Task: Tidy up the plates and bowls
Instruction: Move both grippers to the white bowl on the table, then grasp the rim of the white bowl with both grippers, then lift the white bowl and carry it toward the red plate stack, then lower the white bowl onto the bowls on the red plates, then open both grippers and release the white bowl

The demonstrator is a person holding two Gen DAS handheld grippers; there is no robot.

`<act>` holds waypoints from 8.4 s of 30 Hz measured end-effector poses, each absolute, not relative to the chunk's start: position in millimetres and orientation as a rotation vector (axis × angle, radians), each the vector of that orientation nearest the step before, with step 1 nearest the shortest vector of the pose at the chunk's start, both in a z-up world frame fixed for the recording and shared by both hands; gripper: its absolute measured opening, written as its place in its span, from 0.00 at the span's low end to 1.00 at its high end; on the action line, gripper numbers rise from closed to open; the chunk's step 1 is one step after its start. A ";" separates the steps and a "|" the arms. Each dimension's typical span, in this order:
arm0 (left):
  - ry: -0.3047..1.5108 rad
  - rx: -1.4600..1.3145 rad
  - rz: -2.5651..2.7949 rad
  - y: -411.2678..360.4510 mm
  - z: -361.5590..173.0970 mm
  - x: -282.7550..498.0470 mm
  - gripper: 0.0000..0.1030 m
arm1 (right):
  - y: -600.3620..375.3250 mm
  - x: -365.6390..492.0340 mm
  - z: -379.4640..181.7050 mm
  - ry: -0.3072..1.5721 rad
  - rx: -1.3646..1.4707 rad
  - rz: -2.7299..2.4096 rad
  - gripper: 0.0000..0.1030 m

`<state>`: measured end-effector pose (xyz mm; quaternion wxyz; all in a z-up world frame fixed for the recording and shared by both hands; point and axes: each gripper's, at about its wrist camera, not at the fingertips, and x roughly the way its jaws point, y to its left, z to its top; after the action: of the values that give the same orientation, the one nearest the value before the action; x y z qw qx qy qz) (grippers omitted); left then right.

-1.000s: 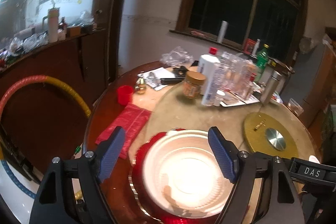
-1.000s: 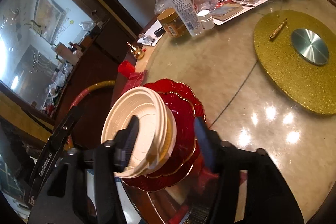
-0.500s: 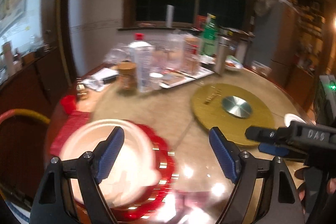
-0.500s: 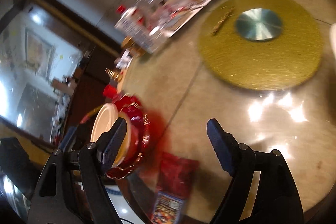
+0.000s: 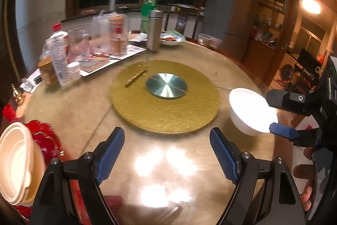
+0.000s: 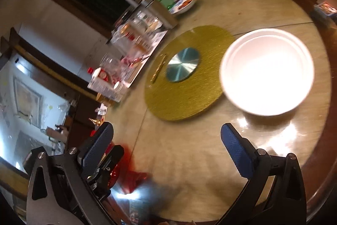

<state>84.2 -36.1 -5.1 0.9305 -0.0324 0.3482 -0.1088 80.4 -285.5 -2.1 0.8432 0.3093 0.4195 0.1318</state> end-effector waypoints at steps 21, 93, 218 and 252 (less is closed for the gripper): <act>0.846 -0.144 -0.322 -145.2 -36.1 154.9 0.81 | -420.6 75.8 -37.7 0.910 0.814 -0.034 1.00; 0.821 0.079 -0.245 -172.0 -44.1 152.3 0.12 | -386.8 97.2 -48.7 0.973 0.661 -0.053 0.08; 0.672 -0.285 0.428 220.9 -28.4 -4.4 0.12 | 59.6 89.5 -19.0 1.087 0.136 0.731 0.08; 0.695 -0.271 0.428 223.0 -22.5 7.4 0.27 | 66.5 91.1 -11.8 1.104 0.073 0.717 0.19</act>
<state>7.4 223.0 -22.5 0.9089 -0.1312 0.3370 0.2076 91.1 66.5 -11.8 0.7905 0.0340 0.5128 0.3331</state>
